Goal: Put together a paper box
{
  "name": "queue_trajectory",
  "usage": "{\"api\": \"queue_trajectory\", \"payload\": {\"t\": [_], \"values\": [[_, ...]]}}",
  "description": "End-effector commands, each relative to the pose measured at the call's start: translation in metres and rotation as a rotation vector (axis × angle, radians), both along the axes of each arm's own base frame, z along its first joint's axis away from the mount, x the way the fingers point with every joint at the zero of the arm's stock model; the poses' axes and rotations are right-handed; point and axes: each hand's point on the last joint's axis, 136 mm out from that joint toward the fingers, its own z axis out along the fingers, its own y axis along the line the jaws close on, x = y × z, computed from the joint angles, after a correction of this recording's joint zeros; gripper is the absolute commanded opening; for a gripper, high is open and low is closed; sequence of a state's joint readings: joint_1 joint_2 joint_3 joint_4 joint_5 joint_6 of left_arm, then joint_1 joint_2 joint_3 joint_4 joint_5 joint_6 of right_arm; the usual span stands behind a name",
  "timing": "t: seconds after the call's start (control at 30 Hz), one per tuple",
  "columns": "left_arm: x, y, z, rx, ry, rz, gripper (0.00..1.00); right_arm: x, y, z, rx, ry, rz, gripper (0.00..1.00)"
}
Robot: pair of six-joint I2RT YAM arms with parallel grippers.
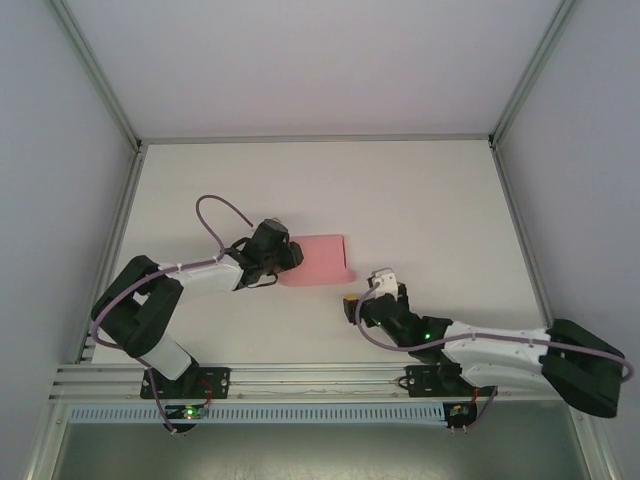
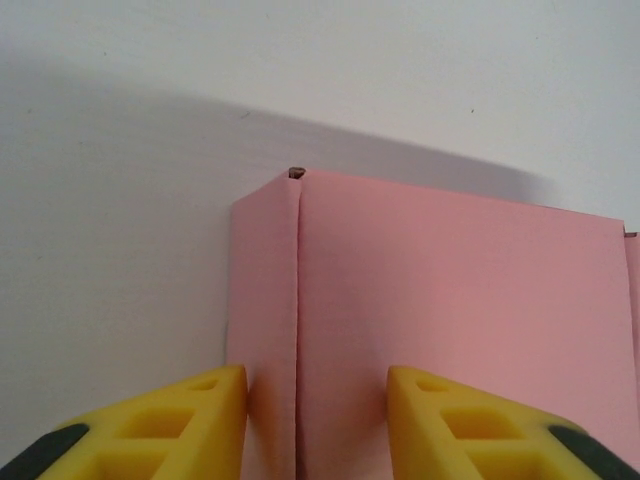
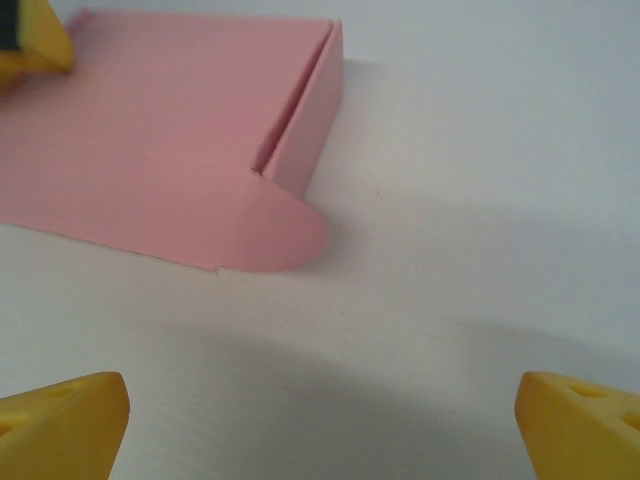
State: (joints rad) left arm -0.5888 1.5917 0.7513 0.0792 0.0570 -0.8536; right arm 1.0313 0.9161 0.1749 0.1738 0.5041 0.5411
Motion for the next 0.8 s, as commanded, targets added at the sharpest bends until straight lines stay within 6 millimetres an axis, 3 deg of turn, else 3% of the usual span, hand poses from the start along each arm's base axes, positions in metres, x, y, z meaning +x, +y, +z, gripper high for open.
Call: {"api": "queue_trajectory", "payload": {"t": [0.0,0.2,0.3,0.5,0.77], "values": [[-0.018,0.012,-0.031,0.076,0.081,-0.029,0.35,0.002,-0.008,0.017,0.043,0.003,-0.003,0.98],[-0.02,0.004,-0.03,-0.039,0.088,-0.084,0.13,0.014,-0.016,0.044,0.259,0.065,-0.03,0.98],[-0.02,0.006,-0.031,-0.106,0.087,-0.075,0.08,0.021,-0.018,0.053,0.295,0.098,-0.021,0.98],[-0.022,0.011,-0.026,-0.209,0.058,-0.078,0.0,0.039,-0.007,0.048,0.265,0.222,-0.018,0.98],[-0.02,0.016,-0.012,-0.459,0.007,-0.054,0.0,0.066,0.023,0.036,0.315,0.387,0.027,0.98]]}}
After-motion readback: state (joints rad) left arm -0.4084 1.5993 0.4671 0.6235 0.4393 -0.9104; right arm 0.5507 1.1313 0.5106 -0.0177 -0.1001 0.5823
